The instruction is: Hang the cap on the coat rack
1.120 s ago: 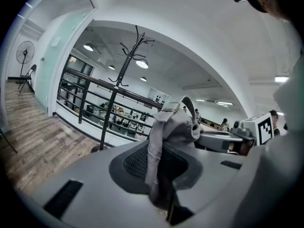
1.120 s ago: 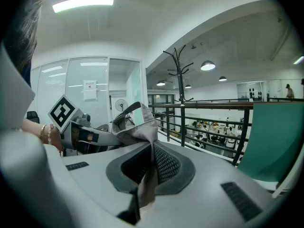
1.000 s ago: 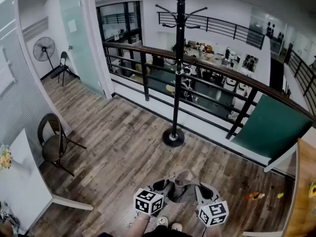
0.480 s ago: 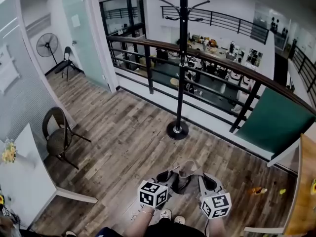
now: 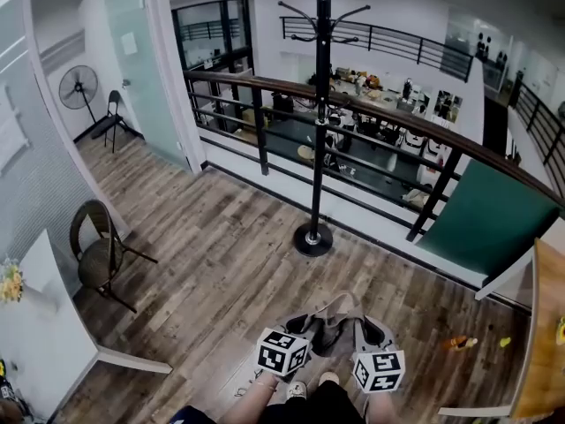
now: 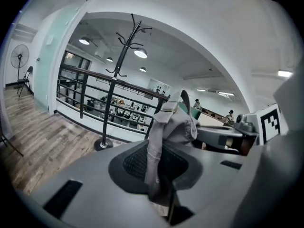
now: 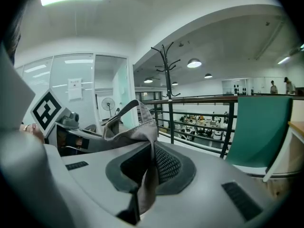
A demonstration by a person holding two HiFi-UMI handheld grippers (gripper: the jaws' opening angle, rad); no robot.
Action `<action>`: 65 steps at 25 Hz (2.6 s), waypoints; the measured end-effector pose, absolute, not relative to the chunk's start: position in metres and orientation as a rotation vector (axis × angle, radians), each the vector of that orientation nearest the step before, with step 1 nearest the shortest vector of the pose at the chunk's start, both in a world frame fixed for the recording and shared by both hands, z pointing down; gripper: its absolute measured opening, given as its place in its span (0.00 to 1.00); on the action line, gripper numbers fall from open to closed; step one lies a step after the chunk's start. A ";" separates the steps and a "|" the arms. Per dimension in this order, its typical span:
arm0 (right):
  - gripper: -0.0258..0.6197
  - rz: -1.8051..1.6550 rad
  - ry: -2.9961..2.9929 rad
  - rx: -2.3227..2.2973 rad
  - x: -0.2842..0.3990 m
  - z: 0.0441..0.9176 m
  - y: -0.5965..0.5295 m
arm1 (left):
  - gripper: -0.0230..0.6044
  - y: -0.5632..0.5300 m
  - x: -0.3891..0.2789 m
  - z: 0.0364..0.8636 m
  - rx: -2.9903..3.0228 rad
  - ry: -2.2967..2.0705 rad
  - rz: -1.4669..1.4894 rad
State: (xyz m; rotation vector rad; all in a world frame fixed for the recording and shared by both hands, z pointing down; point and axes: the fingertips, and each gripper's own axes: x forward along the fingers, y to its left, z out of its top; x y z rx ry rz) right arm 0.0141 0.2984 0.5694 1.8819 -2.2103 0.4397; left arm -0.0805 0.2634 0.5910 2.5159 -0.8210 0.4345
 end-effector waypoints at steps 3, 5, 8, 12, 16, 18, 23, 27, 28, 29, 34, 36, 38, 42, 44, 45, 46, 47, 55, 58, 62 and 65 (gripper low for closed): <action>0.08 0.400 -2.180 1.919 0.024 0.564 0.280 | 0.12 0.244 -0.075 0.587 2.527 -0.879 0.404; 0.08 0.351 -2.176 1.925 0.031 0.556 0.262 | 0.12 0.225 -0.069 0.580 2.534 -0.938 0.363; 0.08 0.309 -2.186 1.928 0.044 0.543 0.228 | 0.12 0.193 -0.057 0.568 2.538 -1.018 0.336; 0.08 0.306 -2.239 1.872 0.061 0.537 0.187 | 0.13 0.156 -0.040 0.562 2.535 -1.091 0.370; 0.09 0.289 -2.291 1.782 0.075 0.540 0.144 | 0.13 0.115 -0.027 0.565 2.482 -1.170 0.369; 0.09 0.282 -2.313 1.748 0.084 0.541 0.126 | 0.13 0.100 -0.015 0.568 2.457 -1.189 0.380; 0.09 0.278 -2.338 1.693 0.112 0.543 0.085 | 0.13 0.067 0.013 0.572 2.429 -1.222 0.386; 0.09 0.271 -2.347 1.675 0.132 0.545 0.065 | 0.13 0.048 0.033 0.572 2.423 -1.239 0.386; 0.09 0.271 -2.348 1.675 0.137 0.545 0.061 | 0.13 0.044 0.038 0.572 2.424 -1.240 0.390; 0.09 0.272 -2.347 1.675 0.141 0.545 0.058 | 0.13 0.040 0.043 0.572 2.425 -1.236 0.396; 0.09 0.300 -2.341 1.674 0.155 0.551 0.046 | 0.13 0.029 0.057 0.578 2.426 -1.212 0.427; 0.09 0.318 -2.348 1.668 0.156 0.553 0.042 | 0.13 0.025 0.057 0.578 2.421 -1.210 0.428; 0.09 0.330 -2.353 1.660 0.154 0.555 0.036 | 0.13 0.020 0.054 0.579 2.415 -1.208 0.423; 0.09 0.331 -2.347 1.651 0.147 0.560 0.019 | 0.13 0.004 0.047 0.585 2.412 -1.192 0.421; 0.09 0.333 -2.338 1.650 0.144 0.562 0.006 | 0.13 -0.009 0.045 0.587 2.416 -1.173 0.427; 0.09 0.335 -2.331 1.650 0.142 0.563 0.000 | 0.13 -0.016 0.044 0.588 2.419 -1.161 0.435; 0.09 0.336 -2.324 1.650 0.139 0.564 -0.008 | 0.13 -0.024 0.042 0.588 2.421 -1.149 0.443; 0.09 0.338 -2.316 1.651 0.135 0.565 -0.016 | 0.13 -0.032 0.038 0.589 2.422 -1.142 0.448; 0.09 0.230 -2.198 1.812 0.128 0.548 -0.100 | 0.13 -0.129 0.030 0.576 2.490 -1.042 0.397; 0.09 0.220 -2.174 1.865 0.120 0.541 -0.128 | 0.13 -0.162 0.027 0.571 2.530 -0.990 0.406; 0.09 0.251 -2.150 1.930 0.106 0.536 -0.158 | 0.13 -0.201 0.016 0.563 2.579 -0.936 0.436; 0.09 0.261 -2.125 1.972 0.100 0.537 -0.172 | 0.13 -0.219 0.012 0.562 2.608 -0.894 0.460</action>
